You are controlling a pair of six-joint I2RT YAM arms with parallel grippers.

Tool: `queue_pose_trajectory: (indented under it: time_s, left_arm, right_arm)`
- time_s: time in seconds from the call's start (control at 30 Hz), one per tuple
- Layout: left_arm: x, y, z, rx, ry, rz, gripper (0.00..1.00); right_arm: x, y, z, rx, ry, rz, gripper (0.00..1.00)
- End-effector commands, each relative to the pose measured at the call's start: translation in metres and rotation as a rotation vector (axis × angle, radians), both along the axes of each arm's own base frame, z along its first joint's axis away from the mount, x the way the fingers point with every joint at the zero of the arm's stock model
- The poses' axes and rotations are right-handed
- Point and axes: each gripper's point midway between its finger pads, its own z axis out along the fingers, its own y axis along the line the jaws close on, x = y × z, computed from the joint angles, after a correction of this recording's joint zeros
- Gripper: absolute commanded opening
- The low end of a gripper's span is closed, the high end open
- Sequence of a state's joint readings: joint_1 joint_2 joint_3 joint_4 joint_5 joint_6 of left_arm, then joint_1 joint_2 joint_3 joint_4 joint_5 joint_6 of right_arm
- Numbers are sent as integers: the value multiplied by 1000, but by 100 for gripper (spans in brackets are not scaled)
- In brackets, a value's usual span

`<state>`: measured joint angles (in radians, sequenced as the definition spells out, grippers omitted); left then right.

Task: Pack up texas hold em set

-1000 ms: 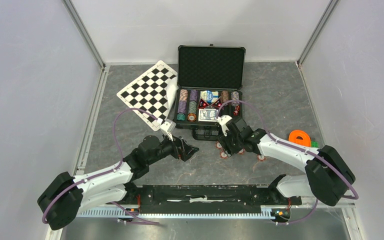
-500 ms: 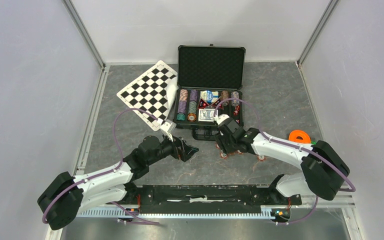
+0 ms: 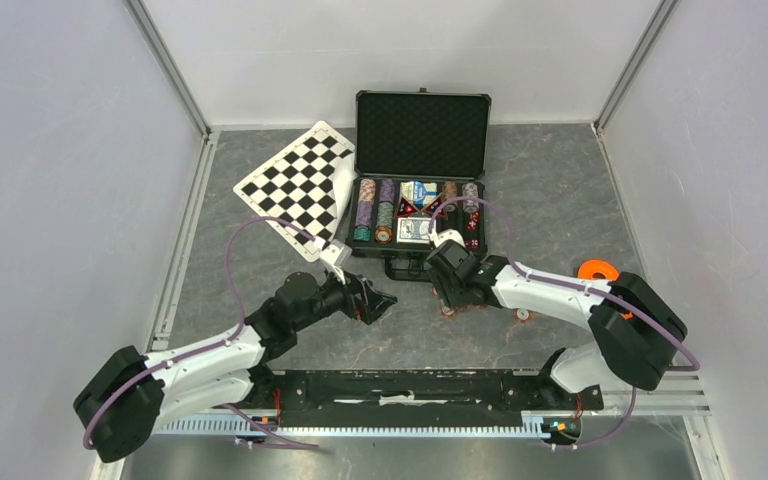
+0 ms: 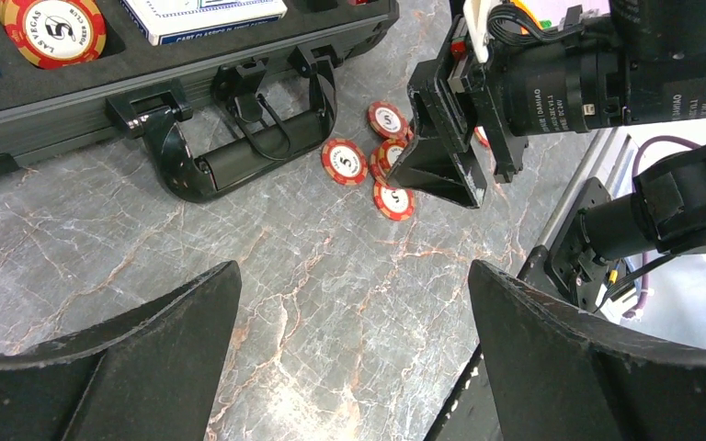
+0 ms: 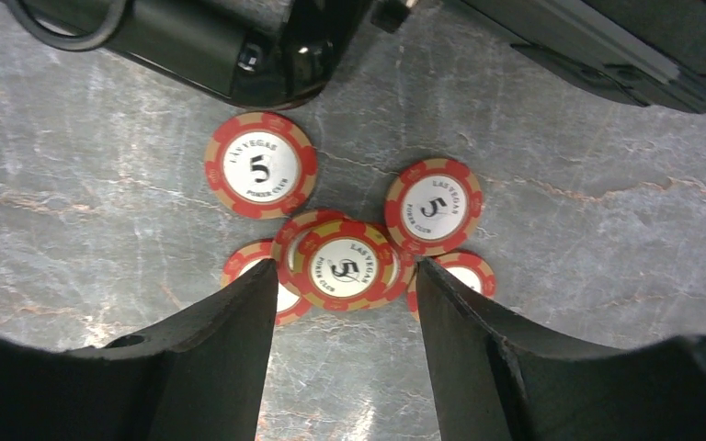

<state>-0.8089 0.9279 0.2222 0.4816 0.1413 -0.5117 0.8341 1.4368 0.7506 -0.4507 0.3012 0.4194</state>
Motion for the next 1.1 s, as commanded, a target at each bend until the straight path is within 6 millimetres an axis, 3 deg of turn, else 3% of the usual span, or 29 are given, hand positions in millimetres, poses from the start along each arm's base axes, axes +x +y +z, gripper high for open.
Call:
queue_pose_trajectory:
  time_s: [0.0,0.17,0.37,0.57,0.9,1.07]
  left_arm:
    - [1,-1,14,-24,-72,-17,100]
    - [1,-1,14,-26,-71,-19,100]
    - [0,-1,15,-28,-74,-20,100]
    - [0,-1,15,-28,-71,-23,100]
    - [0,-2,15,-27,-71,-25,100]
    - [0,-3,14,-28,-70,-28,100]
  right_arm:
    - [9,-8,12,-37,-52,-63,62]
    - [10,-11,16,-43,-62,-74,62]
    - [15,16,25,58,-66,-24,61]
    - [13,25,15,44,-41,1,61]
    - [15,-10,13,-130,-68,-67,61]
    - [11,-18,11,-144,-65,-71,61]
